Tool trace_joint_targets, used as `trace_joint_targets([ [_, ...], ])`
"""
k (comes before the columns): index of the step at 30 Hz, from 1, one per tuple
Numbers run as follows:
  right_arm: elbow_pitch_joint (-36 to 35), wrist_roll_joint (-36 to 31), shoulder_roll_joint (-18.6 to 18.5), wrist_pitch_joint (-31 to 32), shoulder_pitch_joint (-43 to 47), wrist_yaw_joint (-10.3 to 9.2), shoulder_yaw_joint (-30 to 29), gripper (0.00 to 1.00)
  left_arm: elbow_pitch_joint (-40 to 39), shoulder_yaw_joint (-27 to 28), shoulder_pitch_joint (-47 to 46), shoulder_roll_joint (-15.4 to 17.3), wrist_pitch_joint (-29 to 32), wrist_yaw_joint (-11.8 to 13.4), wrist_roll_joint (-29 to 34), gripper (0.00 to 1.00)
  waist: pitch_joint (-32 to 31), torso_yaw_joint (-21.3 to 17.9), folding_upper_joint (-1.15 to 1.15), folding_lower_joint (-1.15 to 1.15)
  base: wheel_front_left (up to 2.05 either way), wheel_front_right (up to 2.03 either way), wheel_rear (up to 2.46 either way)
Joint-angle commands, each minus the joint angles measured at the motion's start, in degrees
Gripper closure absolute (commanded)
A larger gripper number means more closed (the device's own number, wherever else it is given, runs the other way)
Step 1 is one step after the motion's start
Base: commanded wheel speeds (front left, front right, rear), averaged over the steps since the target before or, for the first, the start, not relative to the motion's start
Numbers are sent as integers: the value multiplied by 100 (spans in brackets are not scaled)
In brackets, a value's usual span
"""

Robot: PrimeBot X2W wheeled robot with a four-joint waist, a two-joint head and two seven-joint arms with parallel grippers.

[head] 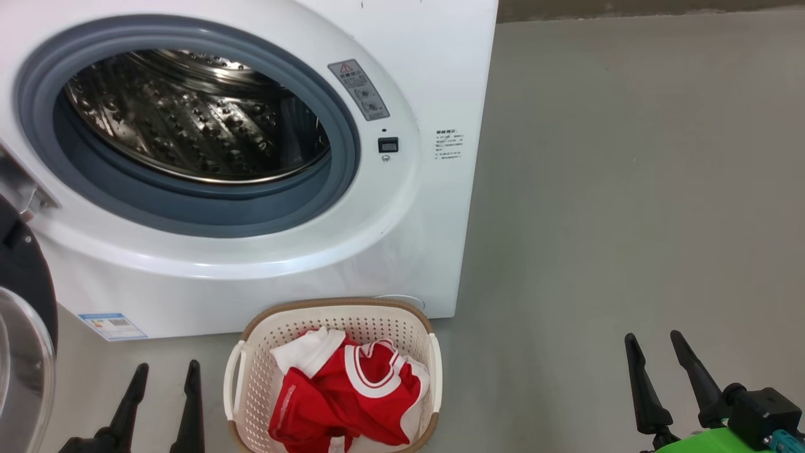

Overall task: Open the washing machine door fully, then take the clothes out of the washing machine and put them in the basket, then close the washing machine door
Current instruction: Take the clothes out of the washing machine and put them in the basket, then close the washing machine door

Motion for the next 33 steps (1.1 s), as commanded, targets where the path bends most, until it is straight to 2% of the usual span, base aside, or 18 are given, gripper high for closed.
trace_joint_targets([
  [1,-134,-18,-72,-37,-110,42,142,0,-144,219,-72,43,-28,-32,32,0,-22,-9,0,0,0,0,0],
  [18,-127,-34,-72,-37,-146,42,135,0,-199,222,-80,3,-28,-32,34,0,-29,15,0,0,-10,10,0],
  [33,-128,-24,-72,-37,-157,42,125,0,-241,230,-73,-10,-28,-32,4,0,-19,44,0,0,-141,141,0],
])
